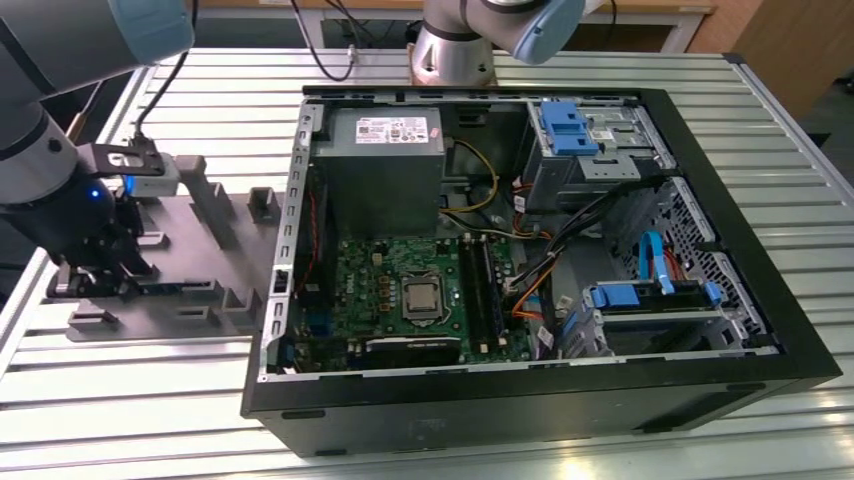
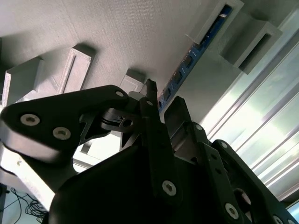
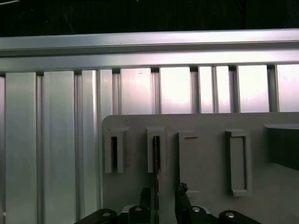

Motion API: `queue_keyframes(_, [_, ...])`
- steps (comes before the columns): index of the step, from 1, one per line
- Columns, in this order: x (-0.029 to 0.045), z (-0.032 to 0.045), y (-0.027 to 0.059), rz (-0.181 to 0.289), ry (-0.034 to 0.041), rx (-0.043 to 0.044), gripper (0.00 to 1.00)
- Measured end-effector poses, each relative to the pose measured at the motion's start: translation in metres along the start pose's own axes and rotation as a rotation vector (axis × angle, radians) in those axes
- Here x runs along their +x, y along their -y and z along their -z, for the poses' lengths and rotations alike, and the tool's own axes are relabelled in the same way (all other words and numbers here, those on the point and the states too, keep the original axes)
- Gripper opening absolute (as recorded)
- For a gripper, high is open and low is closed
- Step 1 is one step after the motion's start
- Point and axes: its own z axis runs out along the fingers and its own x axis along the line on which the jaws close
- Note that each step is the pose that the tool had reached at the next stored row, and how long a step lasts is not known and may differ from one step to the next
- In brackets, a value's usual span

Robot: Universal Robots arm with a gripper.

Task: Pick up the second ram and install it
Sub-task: 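Pick up the second ram and move it above second insertion slot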

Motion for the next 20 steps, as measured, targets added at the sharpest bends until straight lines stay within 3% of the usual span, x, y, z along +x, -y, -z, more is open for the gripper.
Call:
queue_keyframes(9, [0.0008,-0.0065,0.0003,0.0,-0.0002,0.0002,0.34])
queue_keyframes(20, [0.0008,-0.0089,0.0027,0.0,-0.0018,0.0002,0.34])
